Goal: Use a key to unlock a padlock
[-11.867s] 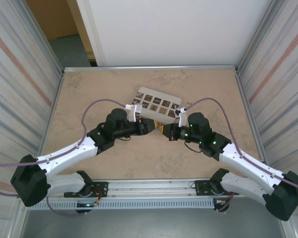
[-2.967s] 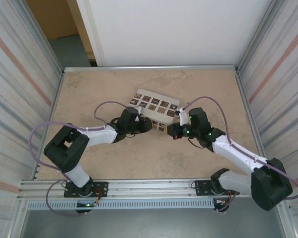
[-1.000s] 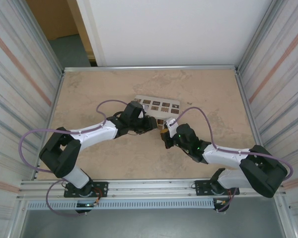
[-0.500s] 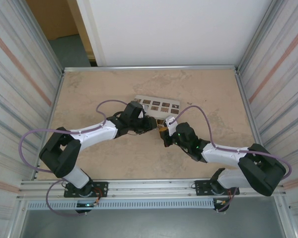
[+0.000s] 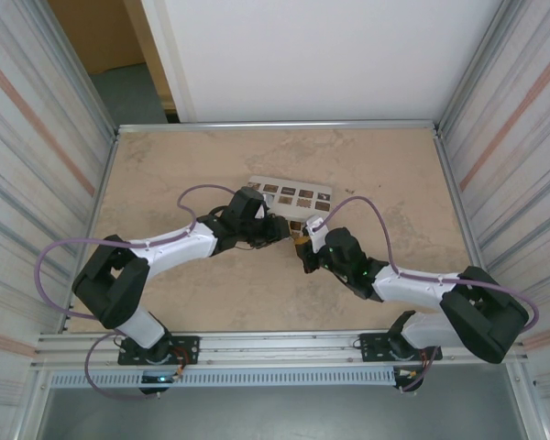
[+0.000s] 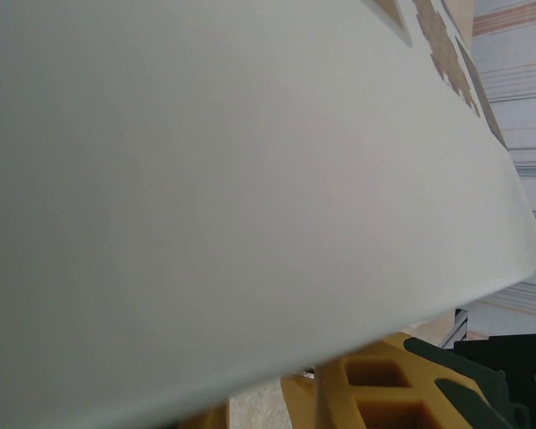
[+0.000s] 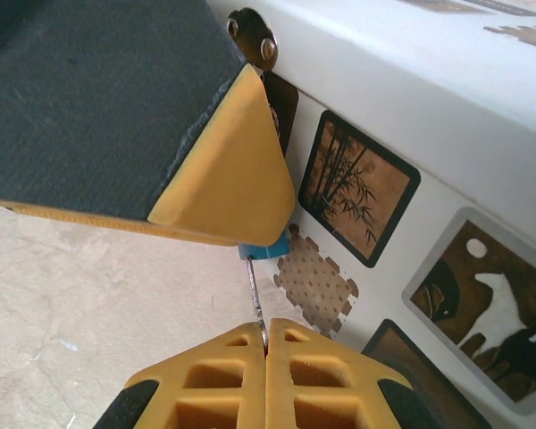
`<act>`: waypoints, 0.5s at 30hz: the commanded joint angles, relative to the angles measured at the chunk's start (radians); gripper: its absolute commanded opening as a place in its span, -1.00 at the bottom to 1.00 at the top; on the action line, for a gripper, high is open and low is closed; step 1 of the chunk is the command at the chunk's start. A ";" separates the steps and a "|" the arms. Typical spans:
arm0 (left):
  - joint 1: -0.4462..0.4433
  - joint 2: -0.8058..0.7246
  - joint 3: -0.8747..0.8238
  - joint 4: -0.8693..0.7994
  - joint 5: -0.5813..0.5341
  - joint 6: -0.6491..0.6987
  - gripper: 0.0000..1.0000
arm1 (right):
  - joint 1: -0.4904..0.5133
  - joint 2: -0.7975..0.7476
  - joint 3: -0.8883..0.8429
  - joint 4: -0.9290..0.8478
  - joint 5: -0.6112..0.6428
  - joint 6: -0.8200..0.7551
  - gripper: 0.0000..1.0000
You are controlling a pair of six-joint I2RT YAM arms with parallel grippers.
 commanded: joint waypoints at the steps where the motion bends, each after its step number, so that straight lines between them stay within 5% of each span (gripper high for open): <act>1: 0.003 -0.063 0.035 0.019 0.027 0.009 -0.84 | -0.004 -0.015 -0.018 -0.025 0.036 -0.014 -1.00; 15: 0.003 -0.066 0.034 0.018 0.032 0.009 -0.84 | -0.003 0.006 0.007 0.007 0.034 -0.014 -1.00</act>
